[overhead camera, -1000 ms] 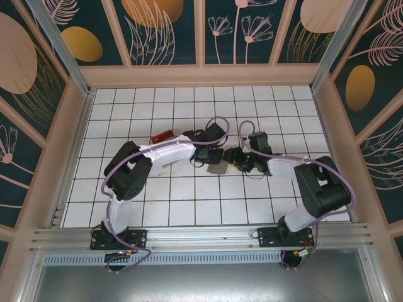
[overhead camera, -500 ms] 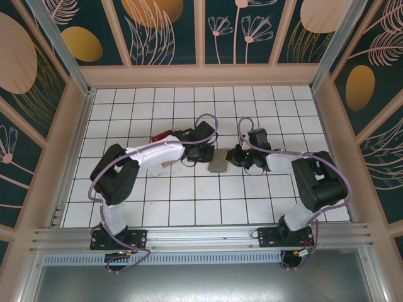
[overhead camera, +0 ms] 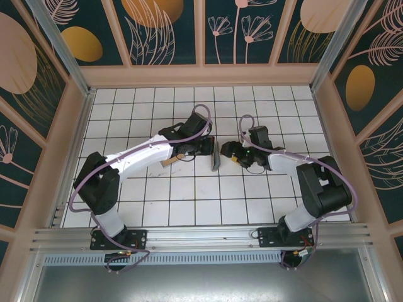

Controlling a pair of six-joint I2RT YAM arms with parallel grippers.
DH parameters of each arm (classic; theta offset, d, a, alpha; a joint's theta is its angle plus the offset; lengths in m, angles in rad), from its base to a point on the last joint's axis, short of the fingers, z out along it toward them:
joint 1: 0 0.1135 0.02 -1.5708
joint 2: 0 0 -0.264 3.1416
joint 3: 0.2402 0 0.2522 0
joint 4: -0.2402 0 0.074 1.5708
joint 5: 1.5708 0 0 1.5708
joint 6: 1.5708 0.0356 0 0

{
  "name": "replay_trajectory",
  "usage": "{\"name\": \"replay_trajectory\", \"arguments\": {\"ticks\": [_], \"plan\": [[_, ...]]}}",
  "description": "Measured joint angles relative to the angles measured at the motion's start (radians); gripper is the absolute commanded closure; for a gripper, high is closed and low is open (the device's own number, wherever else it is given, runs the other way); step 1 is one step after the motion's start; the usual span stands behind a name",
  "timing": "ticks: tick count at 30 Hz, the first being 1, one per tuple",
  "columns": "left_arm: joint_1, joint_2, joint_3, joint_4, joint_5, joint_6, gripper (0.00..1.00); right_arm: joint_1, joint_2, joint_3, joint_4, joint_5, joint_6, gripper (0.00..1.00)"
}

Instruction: Take the credit cards out of the card holder

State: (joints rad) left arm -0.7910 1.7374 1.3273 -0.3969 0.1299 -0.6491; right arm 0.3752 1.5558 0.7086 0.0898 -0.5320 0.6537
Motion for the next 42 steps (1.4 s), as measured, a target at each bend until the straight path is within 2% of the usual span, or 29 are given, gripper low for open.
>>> {"name": "replay_trajectory", "arguments": {"ticks": [4,7,10,13,19,29,30,32,35,42], "plan": [[0.000,0.000,-0.014,0.005,0.005,0.000,1.00,0.023,-0.001,0.003,0.000,0.000,-0.001,0.27],[0.000,0.000,-0.023,0.006,0.004,-0.003,1.00,0.030,-0.001,0.003,-0.001,0.000,-0.002,0.38],[0.000,0.000,-0.030,0.005,-0.005,-0.004,1.00,0.030,-0.001,0.003,-0.003,0.007,-0.013,0.38],[-0.001,-0.001,-0.032,-0.002,-0.036,-0.005,1.00,0.030,-0.001,0.003,-0.010,0.019,-0.020,0.41],[0.003,-0.053,-0.069,-0.056,-0.134,-0.003,1.00,0.030,0.013,0.003,-0.020,0.031,-0.045,0.54],[0.032,-0.102,-0.168,-0.133,-0.242,0.008,1.00,0.025,0.129,0.023,-0.019,0.006,-0.077,0.67],[0.032,-0.102,-0.168,-0.132,-0.244,0.008,1.00,0.025,0.139,0.032,-0.019,0.003,-0.079,0.70],[0.032,-0.102,-0.168,-0.131,-0.245,0.008,1.00,0.026,0.168,0.053,-0.019,-0.004,-0.089,0.85],[0.032,-0.102,-0.168,-0.131,-0.245,0.008,1.00,0.026,0.198,0.067,-0.017,-0.022,-0.097,1.00],[0.032,-0.102,-0.183,-0.120,-0.246,0.008,1.00,0.025,0.184,0.079,-0.045,-0.031,-0.114,1.00]]}}
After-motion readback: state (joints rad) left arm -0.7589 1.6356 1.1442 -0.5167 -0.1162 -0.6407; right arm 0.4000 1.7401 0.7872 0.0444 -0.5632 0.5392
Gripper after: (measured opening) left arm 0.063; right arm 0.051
